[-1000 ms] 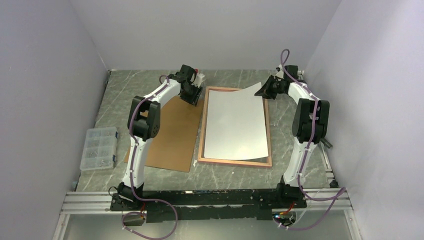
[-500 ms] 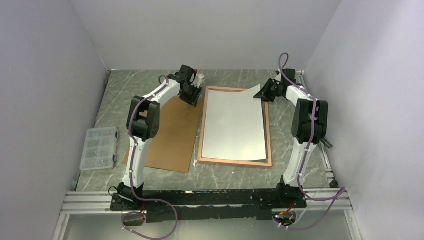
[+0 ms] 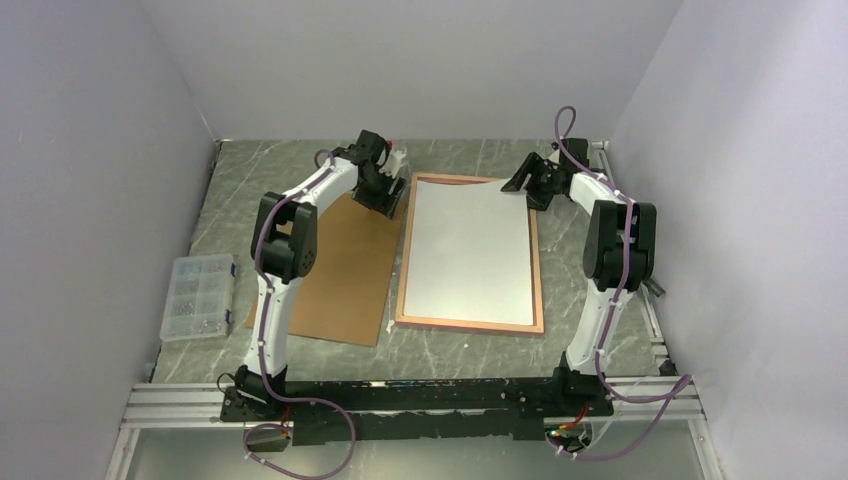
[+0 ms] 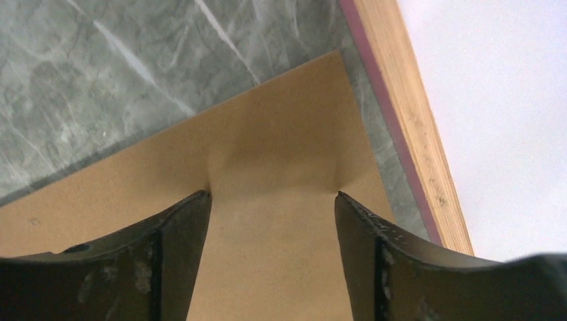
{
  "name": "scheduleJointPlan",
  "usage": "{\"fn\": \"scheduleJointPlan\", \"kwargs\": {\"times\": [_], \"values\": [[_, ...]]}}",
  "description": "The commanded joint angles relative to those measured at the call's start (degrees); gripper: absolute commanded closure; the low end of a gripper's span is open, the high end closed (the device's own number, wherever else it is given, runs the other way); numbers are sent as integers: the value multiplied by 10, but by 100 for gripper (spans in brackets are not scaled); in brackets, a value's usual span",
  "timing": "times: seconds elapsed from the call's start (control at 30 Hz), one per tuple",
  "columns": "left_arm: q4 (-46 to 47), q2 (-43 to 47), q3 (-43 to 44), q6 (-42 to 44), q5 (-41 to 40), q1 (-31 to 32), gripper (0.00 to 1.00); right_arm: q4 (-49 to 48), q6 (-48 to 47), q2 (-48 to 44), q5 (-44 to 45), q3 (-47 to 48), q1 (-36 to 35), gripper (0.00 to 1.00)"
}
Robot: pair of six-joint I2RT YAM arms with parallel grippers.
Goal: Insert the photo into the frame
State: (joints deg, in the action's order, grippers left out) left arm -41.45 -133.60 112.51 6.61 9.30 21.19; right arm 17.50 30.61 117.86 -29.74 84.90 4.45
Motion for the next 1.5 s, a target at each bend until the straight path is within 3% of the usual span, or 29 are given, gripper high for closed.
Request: {"fn": "scheduleJointPlan", "kwargs": {"times": [0.0, 0.13, 0.23, 0.37, 0.5, 0.7, 0.87, 0.97, 1.17, 1.47], "values": [[-48, 48, 5, -6, 22, -19, 20, 50, -25, -42, 81, 44, -4, 25], [-63, 75, 5, -3, 31, -35, 6, 95, -31, -62, 202, 53, -11, 13], [-77, 99, -2, 3, 33, -50, 6, 115, -25, -82, 279, 51, -18, 7], [-95, 134, -19, 11, 37, -81, 6, 110, -5, -129, 326, 26, -36, 7], [-124, 162, -29, 27, 37, -136, 6, 118, 5, -155, 366, 32, -138, 9], [-133, 201, -74, 83, -6, -255, 9, 119, 65, -114, 368, 77, -351, 9], [-109, 229, -139, 131, -48, -324, 17, 130, 85, -32, 359, 144, -460, 9], [-80, 250, -187, 157, -82, -337, 23, 149, 94, 7, 348, 166, -486, 8], [-12, 264, -270, 186, -133, -342, 29, 136, 116, 12, 335, 118, -502, 8], [54, 234, -317, 183, -167, -343, 33, 152, 117, 54, 314, 134, -505, 8]]}}
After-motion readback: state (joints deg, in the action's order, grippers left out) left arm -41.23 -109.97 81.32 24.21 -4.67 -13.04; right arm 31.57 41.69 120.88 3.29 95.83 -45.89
